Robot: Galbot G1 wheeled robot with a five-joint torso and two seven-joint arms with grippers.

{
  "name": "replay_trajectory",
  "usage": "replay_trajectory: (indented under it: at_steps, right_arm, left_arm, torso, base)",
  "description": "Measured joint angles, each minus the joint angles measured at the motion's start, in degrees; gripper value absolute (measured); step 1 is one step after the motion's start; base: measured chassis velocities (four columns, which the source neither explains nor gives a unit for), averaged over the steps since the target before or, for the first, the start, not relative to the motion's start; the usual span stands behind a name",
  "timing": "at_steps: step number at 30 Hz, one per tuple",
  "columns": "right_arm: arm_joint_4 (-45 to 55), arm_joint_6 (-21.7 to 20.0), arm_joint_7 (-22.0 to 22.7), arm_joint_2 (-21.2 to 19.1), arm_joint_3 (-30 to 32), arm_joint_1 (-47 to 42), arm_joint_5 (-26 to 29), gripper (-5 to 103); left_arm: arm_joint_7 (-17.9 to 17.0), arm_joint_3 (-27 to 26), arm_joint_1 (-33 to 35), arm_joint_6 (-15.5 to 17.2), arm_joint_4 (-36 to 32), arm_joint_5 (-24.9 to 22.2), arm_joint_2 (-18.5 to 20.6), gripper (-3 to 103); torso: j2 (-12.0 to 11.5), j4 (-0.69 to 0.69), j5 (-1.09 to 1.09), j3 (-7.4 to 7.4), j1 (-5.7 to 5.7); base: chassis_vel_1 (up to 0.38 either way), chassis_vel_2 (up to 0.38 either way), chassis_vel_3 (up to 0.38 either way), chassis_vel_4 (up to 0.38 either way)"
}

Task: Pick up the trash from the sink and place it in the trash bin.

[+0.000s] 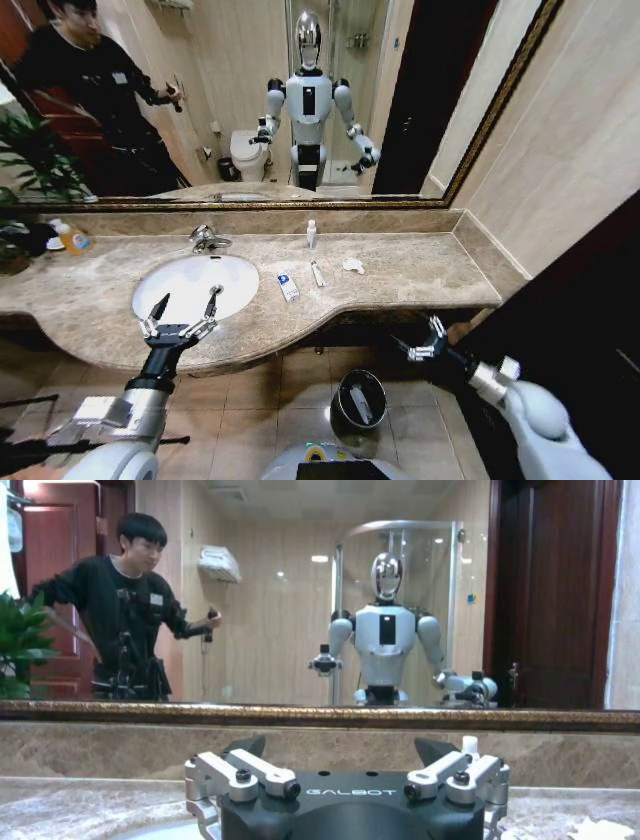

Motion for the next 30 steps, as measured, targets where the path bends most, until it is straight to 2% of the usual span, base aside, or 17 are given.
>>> replay_trajectory:
  at_steps: [2,3,4,6,7,10,11,13,14,18,22,25,27,28,29,30]
  right_arm:
    - [-0.9,-4.6,3.9,0.0,-4.5,6.2,-2.1,100]
    - [-0.9,-4.6,3.9,0.0,-4.5,6.2,-2.1,100]
    - [-2.2,-6.0,5.6,0.0,-6.8,9.9,-3.7,100]
    - [-6.4,-8.1,13.2,-0.4,-13.5,18.8,-7.7,100]
    - [-6.4,-8.1,13.2,-0.4,-13.5,18.8,-7.7,100]
    - [-10.4,-10.6,23.4,-1.1,-21.8,25.6,-10.2,100]
    - [-10.4,-10.6,23.4,-1.1,-21.8,25.6,-10.2,100]
    - [-12.8,-13.1,27.4,-1.0,-26.5,29.1,-11.1,100]
    - [-12.8,-13.1,27.4,-1.0,-26.5,29.1,-11.1,100]
    - [-19.0,-16.4,34.2,-0.3,-34.2,36.7,-11.3,100]
    - [-22.7,-17.8,36.0,0.4,-36.7,40.6,-11.8,102]
    - [-24.7,-20.5,37.0,0.4,-37.2,43.0,-12.0,99]
    - [-25.0,-22.2,37.0,-0.2,-37.1,43.6,-11.8,90]
    - [-25.0,-23.9,36.9,-0.9,-36.9,43.7,-11.6,90]
    - [-24.7,-25.6,36.3,-1.5,-36.6,43.8,-11.4,94]
    - [-24.7,-25.6,36.3,-1.5,-36.6,43.8,-11.4,94]
  left_arm:
    - [0.0,0.0,0.0,0.0,0.0,0.0,0.0,100]
    - [0.0,0.0,0.0,0.0,0.0,0.0,0.0,100]
    - [0.0,0.0,0.0,0.0,0.0,0.0,0.0,100]
    - [0.0,0.0,0.0,0.0,0.0,0.0,0.0,100]
    - [0.0,0.0,0.0,0.0,0.0,0.0,0.0,100]
    - [0.0,0.0,0.0,0.0,0.0,0.0,0.0,100]
    - [0.0,0.0,0.0,0.0,0.0,0.0,0.0,100]
    - [0.0,0.0,0.0,0.0,0.0,0.0,0.0,100]
    - [0.0,0.0,0.0,0.0,0.0,0.0,0.0,100]
    - [0.0,0.0,0.0,0.0,0.0,0.0,0.0,100]
    - [0.0,0.0,0.0,0.0,0.0,0.0,0.0,100]
    - [0.0,0.0,0.0,0.0,0.0,0.0,0.0,100]
    - [0.0,0.0,0.0,0.0,0.0,0.0,0.0,100]
    - [0.0,0.0,0.0,0.0,0.0,0.0,0.0,100]
    - [0.0,0.0,0.0,0.0,0.0,0.0,0.0,100]
    - [0.0,0.0,0.0,0.0,0.0,0.0,0.0,100]
  torso:
    - [0.0,0.03,0.04,0.01,0.0]
    - [0.0,0.03,0.04,0.01,0.0]
    - [0.0,0.04,0.01,0.01,0.01]
    - [0.0,0.06,0.0,0.01,0.03]
    - [0.0,0.06,0.0,0.01,0.03]
    - [0.0,0.01,-0.01,0.02,0.03]
    - [0.0,0.01,-0.01,0.02,0.03]
    - [0.0,0.01,0.0,0.01,0.02]
    - [0.0,0.01,0.0,0.01,0.02]
    - [0.0,0.01,0.0,0.01,0.02]
    - [0.0,0.02,0.0,0.01,0.02]
    - [0.0,0.02,-0.01,0.01,0.02]
    - [0.0,0.02,-0.01,0.01,0.02]
    - [0.0,0.02,0.0,0.01,0.02]
    - [0.0,0.01,0.0,0.01,0.01]
    - [0.0,0.01,0.0,0.01,0.01]
  base:
    - [0.0,0.0,0.0,0.0]
    - [0.0,0.0,0.0,0.0]
    - [0.0,0.0,0.0,0.0]
    - [0.0,0.0,0.0,0.0]
    - [0.0,0.0,0.0,0.0]
    - [0.0,0.0,0.0,0.0]
    - [0.0,0.0,0.0,0.0]
    - [0.0,0.0,0.0,0.0]
    - [0.0,0.0,0.0,0.0]
    - [0.0,0.0,0.0,0.0]
    - [0.0,0.0,0.0,0.0]
    - [0.0,0.0,0.0,0.0]
    - [0.0,0.0,0.0,0.0]
    - [0.0,0.0,0.0,0.0]
    - [0.0,0.0,0.0,0.0]
    - [0.0,0.0,0.0,0.0]
